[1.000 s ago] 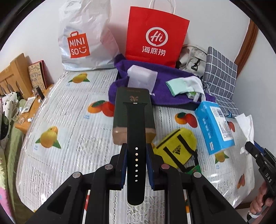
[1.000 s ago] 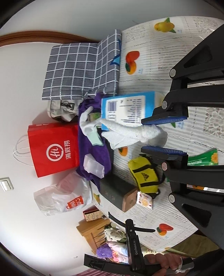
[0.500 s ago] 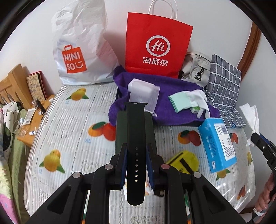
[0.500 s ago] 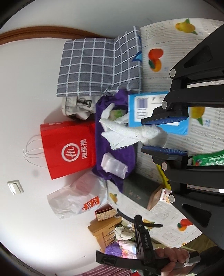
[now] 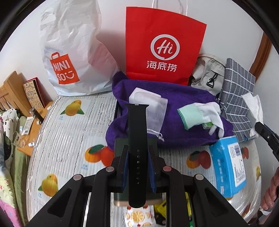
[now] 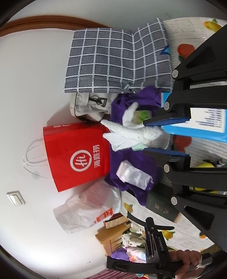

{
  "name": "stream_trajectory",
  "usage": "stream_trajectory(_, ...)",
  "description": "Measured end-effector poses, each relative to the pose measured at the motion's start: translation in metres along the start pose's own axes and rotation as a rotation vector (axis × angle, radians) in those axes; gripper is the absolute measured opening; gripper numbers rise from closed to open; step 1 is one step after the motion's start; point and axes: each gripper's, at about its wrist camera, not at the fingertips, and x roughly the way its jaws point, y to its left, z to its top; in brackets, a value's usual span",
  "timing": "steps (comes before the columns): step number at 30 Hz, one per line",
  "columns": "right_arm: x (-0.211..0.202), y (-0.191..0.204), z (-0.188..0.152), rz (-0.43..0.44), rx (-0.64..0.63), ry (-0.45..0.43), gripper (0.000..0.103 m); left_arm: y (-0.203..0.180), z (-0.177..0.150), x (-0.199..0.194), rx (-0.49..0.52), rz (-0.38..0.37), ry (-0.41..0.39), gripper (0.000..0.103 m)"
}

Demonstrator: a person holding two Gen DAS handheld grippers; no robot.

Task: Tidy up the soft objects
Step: 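Carry the strap with the left tool while the right tool carries the tissue onto the towel, opening both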

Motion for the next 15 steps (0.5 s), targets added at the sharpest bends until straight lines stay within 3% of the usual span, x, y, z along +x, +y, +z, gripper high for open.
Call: stream_trajectory(15,0.064,-0.008,0.036,-0.006,-0.027,0.033,0.025,-0.016,0.048,0.042,0.029,0.016,0.008,0.019)
